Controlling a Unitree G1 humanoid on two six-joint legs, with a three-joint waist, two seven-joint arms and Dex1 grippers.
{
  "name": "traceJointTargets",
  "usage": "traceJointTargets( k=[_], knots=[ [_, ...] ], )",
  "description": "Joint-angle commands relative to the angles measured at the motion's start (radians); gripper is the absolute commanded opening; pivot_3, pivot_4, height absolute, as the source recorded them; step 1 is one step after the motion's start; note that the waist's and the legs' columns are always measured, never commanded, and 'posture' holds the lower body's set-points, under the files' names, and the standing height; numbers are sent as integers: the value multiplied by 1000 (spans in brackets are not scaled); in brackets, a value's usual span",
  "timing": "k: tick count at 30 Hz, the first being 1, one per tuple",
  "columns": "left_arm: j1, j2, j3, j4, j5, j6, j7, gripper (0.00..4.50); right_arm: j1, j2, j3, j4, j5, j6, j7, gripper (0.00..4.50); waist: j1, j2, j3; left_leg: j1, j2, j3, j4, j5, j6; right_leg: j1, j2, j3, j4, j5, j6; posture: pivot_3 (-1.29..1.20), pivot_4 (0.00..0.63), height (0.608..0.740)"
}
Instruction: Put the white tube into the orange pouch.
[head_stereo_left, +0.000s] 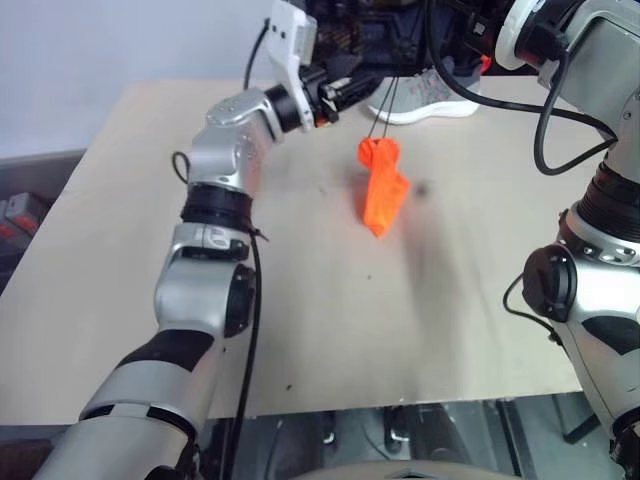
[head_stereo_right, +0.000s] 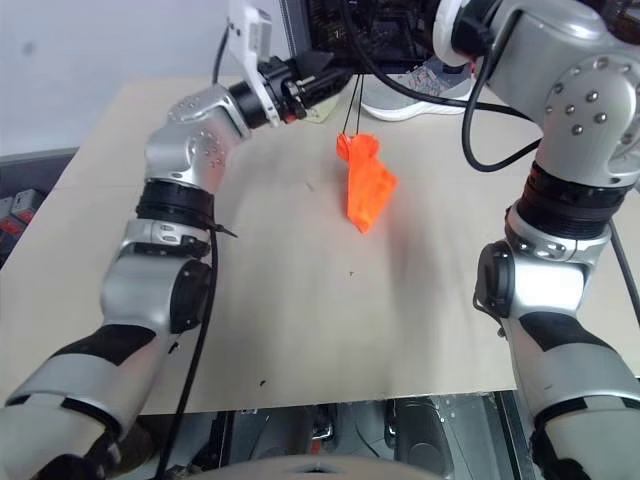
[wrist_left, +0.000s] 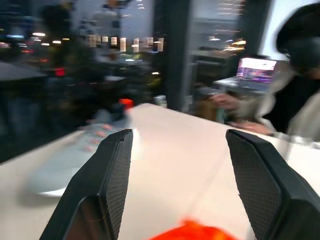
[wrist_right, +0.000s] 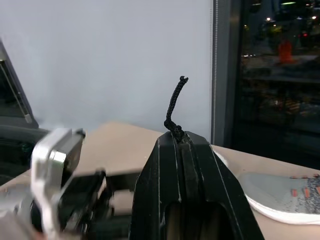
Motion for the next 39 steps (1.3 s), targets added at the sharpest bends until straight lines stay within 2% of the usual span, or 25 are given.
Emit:
traceJointTargets(
  k=[1, 10, 20, 23, 24, 25, 28, 29, 34, 39],
  knots=[
    [-17, -20, 41, -122, -116, 113, -69, 3085, -11, -2, -31, -42, 15, -10, -8, 0, 4, 0, 0, -1, 0, -1, 0, 0, 0, 0, 0, -1, 0, 0, 0, 0, 150, 740],
    [-9, -9, 45, -212, -179, 198, -122, 3085, -7, 3, -27, -45, 26, -13, -14, 0, -1, 0, 0, -1, 0, -1, 0, 0, 0, -1, 0, 0, 1, 0, 0, 0, 150, 740],
    [-15, -36, 3, -188, -133, 153, -129, 3085, -3, 11, -23, -53, 42, -9, -20, 0, 1, 0, 0, 0, -1, 0, 1, 0, 0, -1, 0, 0, 1, 0, 0, 0, 150, 740],
    [-22, -52, -1, -167, -120, 129, -126, 2379, -4, 12, -23, -56, 47, -6, -22, 0, 1, 0, 0, 0, 0, 0, 1, 0, 0, -1, 0, 0, 1, 0, 0, 0, 150, 740],
    [-27, -57, 0, -157, -116, 122, -121, 1974, -5, 12, -23, -56, 49, -4, -22, 0, 1, 0, 0, 0, 0, 0, 1, 0, 0, -1, 0, 0, 1, 0, 0, 0, 150, 740],
    [-32, -61, 2, -148, -114, 115, -119, 1310, -5, 11, -23, -58, 52, -2, -22, 0, 1, 0, 0, 0, 0, 0, 1, 0, 0, -1, 0, 0, 1, 0, 0, 0, 150, 740],
    [-42, -66, 9, -132, -115, 103, -119, 379, -3, 9, -22, -64, 61, 4, -26, 0, 0, 0, 0, 0, 0, 0, 1, 0, 0, -1, 0, 1, 1, 0, 0, 0, 150, 740],
    [-44, -66, 9, -129, -115, 101, -119, 211, -2, 8, -22, -66, 62, 5, -26, 0, 0, 0, 0, 0, 0, 0, 1, 0, 0, -1, 0, 1, 1, 0, 0, 0, 150, 740],
    [-27, -59, 2, -130, -110, 99, -119, 214, 6, 5, -28, -69, 59, -5, -27, 0, 1, 0, 0, 0, 0, 0, 1, 0, 0, -1, 0, 0, 1, 0, 0, 0, 150, 740],
    [98, -41, -52, -149, -42, 88, -101, 214, -13, 5, -50, -44, 38, -86, -31, 0, 0, 0, 0, 1, 0, 1, 1, 0, 0, 0, 0, 1, 2, 0, 0, 0, 150, 740]
  ],
)
